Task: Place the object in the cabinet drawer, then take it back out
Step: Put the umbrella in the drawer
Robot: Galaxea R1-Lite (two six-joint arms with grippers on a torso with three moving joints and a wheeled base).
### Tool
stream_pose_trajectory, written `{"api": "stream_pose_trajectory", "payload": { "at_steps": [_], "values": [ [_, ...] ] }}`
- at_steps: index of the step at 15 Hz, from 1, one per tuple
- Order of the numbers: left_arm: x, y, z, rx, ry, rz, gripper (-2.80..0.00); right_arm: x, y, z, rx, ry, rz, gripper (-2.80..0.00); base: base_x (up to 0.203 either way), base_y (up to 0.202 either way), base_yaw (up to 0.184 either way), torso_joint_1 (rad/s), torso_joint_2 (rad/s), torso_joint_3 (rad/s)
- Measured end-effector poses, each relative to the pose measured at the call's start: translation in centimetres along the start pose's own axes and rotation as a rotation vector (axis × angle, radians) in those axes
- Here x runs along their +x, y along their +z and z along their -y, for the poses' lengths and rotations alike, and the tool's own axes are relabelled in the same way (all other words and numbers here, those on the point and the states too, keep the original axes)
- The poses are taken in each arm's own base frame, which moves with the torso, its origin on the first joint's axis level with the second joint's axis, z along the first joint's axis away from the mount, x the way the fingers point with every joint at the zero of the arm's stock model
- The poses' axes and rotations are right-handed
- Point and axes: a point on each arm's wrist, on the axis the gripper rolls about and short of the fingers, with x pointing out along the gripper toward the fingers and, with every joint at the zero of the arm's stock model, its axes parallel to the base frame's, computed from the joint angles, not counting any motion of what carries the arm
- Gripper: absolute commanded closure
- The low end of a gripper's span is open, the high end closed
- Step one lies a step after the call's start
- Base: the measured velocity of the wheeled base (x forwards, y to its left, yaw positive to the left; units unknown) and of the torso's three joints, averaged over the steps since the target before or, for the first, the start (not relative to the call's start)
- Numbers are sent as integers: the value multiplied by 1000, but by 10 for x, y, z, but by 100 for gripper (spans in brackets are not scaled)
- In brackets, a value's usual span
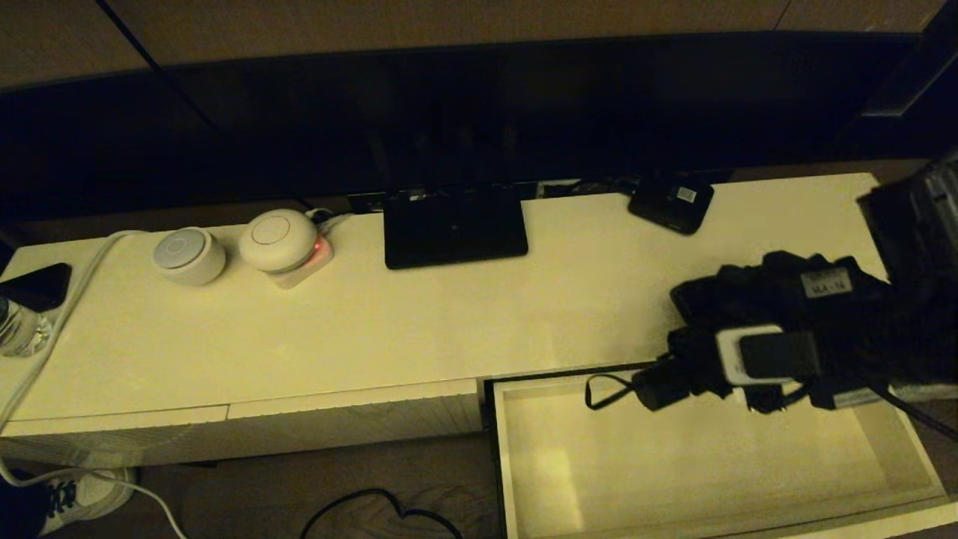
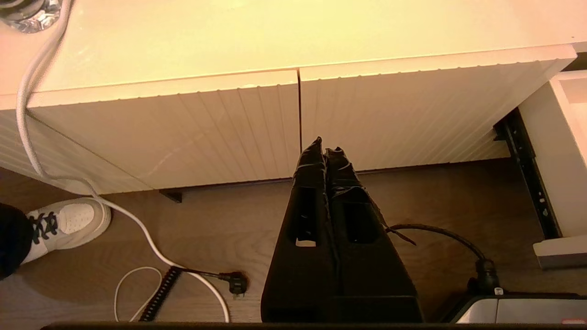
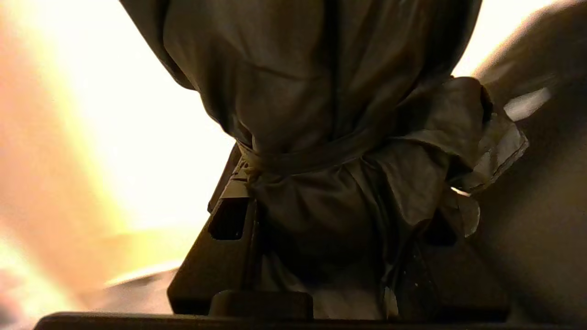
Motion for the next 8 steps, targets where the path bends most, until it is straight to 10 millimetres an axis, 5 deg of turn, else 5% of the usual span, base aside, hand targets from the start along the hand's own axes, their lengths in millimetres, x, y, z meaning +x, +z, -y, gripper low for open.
{"api": "stream_pose_trajectory", "payload": {
  "at_steps": [4, 8],
  "values": [
    [0, 0, 0, 0, 0, 0, 0, -16, -16, -56, 118, 101, -31, 0, 0, 0, 0, 0, 0, 0],
    [0, 0, 0, 0, 0, 0, 0, -6, -21, -89, 253, 171, -74, 0, 0, 0, 0, 0, 0, 0]
  ]
}}
